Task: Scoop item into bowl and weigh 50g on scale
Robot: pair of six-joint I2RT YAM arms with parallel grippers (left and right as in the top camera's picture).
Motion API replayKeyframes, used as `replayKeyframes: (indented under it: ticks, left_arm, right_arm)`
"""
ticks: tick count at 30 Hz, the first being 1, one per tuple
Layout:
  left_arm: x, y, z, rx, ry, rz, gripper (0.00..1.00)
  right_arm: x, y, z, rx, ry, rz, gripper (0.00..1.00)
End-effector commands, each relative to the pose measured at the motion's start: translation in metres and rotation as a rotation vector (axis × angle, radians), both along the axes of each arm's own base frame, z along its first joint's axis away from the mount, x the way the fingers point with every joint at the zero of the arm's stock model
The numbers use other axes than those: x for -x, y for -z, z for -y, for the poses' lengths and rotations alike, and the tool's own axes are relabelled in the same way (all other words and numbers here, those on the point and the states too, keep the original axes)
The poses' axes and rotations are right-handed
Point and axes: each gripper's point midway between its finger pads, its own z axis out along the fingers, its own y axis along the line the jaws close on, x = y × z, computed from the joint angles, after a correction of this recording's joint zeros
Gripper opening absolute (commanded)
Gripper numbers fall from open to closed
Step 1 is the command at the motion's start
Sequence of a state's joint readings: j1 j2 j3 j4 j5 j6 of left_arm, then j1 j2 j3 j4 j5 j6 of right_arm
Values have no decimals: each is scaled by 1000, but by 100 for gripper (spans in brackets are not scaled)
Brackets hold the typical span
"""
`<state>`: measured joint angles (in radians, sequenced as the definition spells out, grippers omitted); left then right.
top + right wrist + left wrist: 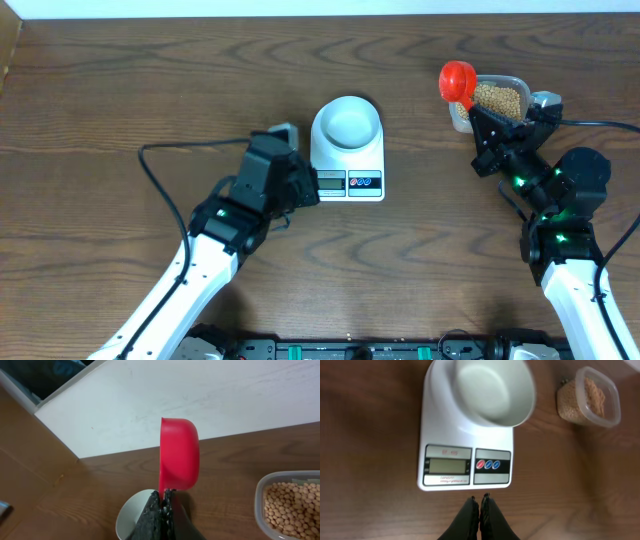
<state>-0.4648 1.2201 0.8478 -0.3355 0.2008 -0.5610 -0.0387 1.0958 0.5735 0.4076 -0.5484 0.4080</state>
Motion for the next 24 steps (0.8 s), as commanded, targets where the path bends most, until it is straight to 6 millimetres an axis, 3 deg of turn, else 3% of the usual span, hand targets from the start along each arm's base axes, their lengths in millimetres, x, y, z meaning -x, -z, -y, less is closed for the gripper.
replayKeyframes:
  ticks: [1,6,13,24]
  left_arm:
    - [-9,-9,13,-121,84,73,7]
    - [-8,22,33,-199,136,17,7]
    - [-8,64,41,-315,192,-31,7]
    - [-28,82,50,-360,225,30,7]
  right_arm:
    - [-2,-12,3,20,12,38,1]
    - [-2,-12,4,21,18,38,1]
    - [-3,-12,5,22,25,38,1]
    - [-7,-10,11,26,68,34,1]
